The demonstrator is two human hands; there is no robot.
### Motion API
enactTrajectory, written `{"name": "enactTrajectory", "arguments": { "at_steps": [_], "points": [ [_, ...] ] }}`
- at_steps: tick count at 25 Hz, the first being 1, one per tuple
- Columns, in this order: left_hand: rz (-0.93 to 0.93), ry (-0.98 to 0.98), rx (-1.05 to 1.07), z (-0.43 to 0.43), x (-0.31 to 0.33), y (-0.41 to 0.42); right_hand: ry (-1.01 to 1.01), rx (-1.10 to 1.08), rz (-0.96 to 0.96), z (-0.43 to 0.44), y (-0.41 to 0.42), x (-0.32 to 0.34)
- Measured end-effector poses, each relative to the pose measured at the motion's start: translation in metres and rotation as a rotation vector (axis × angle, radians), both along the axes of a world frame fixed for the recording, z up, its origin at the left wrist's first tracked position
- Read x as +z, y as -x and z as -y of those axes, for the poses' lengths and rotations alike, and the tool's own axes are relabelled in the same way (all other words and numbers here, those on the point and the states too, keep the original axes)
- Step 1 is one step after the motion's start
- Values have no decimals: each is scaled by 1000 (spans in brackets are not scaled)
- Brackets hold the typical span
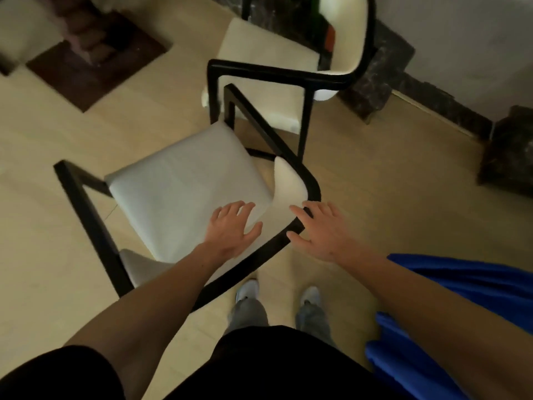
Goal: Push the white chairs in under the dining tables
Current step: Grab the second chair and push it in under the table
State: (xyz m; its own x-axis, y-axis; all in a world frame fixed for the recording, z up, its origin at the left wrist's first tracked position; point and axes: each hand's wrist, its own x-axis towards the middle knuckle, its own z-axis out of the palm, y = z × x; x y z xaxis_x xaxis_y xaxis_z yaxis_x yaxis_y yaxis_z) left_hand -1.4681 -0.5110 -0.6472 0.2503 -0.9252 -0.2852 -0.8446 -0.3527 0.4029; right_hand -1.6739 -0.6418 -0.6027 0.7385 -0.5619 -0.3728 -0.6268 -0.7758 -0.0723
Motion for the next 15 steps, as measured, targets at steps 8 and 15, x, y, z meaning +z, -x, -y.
{"name": "enactTrajectory", "arguments": {
  "at_steps": [8,15],
  "points": [
    [18,-127,360,-35,-21,21,-54,404,3,50,-41,-48],
    [47,-270,659,-46,-33,82,-185,643,0,63,-61,-82]
  ]
}}
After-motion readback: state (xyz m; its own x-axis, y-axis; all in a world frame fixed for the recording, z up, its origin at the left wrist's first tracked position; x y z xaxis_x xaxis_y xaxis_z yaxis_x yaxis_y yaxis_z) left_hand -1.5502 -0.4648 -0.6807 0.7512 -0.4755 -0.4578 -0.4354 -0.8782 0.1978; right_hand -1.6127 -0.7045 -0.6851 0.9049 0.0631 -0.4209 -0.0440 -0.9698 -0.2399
